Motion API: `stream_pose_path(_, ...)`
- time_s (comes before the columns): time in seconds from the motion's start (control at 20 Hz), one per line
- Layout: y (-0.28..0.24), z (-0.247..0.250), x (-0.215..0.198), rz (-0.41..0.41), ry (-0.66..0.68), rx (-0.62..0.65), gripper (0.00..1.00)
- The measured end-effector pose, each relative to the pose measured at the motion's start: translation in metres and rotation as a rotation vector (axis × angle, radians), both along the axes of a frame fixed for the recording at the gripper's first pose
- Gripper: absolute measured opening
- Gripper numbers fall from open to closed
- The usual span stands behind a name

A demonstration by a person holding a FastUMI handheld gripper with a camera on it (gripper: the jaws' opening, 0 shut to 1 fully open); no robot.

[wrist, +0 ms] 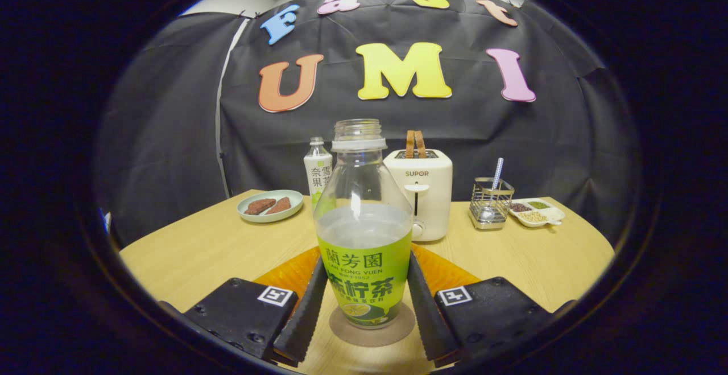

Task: Take the bottle from table, then pour the juice into the cup, finally place the bottle on the coaster

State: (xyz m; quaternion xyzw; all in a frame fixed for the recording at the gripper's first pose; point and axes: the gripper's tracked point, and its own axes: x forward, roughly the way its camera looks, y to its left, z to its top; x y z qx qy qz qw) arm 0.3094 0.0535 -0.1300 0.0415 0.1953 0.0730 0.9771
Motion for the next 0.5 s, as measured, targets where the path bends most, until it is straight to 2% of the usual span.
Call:
stream_pose_path(0.4,0.001,-0.010,-0.010,0.003,-0.003,0.019,0.83)
stream_pose_path(0.45,0.000,-0.009,-0.014,-0.001,-0.003,0.035,0.86)
stream_pose_path(0.5,0.000,-0.007,-0.015,-0.009,-0.008,0.043,0.98)
